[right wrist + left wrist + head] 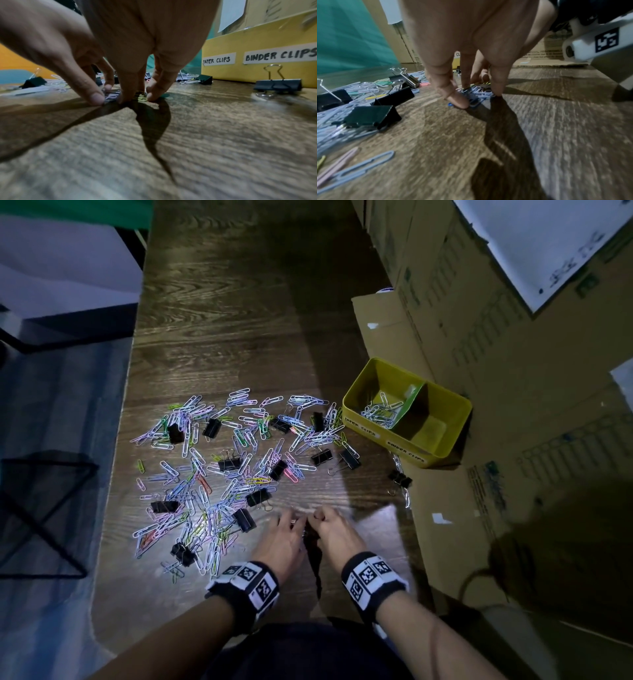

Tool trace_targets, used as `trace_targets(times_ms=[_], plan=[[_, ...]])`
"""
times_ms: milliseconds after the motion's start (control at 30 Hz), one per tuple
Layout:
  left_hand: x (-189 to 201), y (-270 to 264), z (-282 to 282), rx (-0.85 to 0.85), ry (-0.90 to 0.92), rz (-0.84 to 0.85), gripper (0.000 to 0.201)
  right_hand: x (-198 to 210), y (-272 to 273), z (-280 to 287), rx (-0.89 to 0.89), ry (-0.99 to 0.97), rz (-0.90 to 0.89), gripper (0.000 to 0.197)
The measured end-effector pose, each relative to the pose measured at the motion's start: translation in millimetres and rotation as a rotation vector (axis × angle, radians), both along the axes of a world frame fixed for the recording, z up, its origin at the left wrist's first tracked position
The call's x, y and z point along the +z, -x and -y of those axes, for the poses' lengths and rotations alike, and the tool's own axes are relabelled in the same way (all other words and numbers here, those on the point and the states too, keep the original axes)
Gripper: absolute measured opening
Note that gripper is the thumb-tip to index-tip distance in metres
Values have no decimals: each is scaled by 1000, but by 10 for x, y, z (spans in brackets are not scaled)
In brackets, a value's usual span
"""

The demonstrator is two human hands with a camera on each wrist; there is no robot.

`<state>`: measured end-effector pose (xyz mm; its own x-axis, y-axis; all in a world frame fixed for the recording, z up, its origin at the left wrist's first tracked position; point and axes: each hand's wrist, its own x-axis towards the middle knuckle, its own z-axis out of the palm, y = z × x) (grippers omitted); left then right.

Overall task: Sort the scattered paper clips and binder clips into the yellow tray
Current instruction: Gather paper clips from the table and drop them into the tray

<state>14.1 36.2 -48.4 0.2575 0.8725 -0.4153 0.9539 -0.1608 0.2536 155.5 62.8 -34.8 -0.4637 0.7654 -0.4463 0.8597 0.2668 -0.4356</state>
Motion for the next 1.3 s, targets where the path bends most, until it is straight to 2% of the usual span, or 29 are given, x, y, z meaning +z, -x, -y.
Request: trace_targets(times_ms=[133,233,367,667,867,1133,1233,1300], plan=[[-27,29,20,7,5,71,52,59,18,13,-14,55,11,35],[-37,96,-33,-24,8,157,52,73,25,3,49,81,37,26],[-3,188,-138,-35,27,234,40,-5,25,13,115,30,72,20],[42,290,-238,-275,62,62,45,-10,55,62,108,-37,117,35],[43,237,-252,-307,71,-29,46,30,78,100,100,-49,149,39],[68,257,-255,-321,55,-22,45,27,39,86,131,-37,118,43],[85,310,-266,-355,19,76,45,21,15,78,140,-46,99,34],[71,336,-274,-379,-8,73,42,13,3,79,130,-43,83,34]])
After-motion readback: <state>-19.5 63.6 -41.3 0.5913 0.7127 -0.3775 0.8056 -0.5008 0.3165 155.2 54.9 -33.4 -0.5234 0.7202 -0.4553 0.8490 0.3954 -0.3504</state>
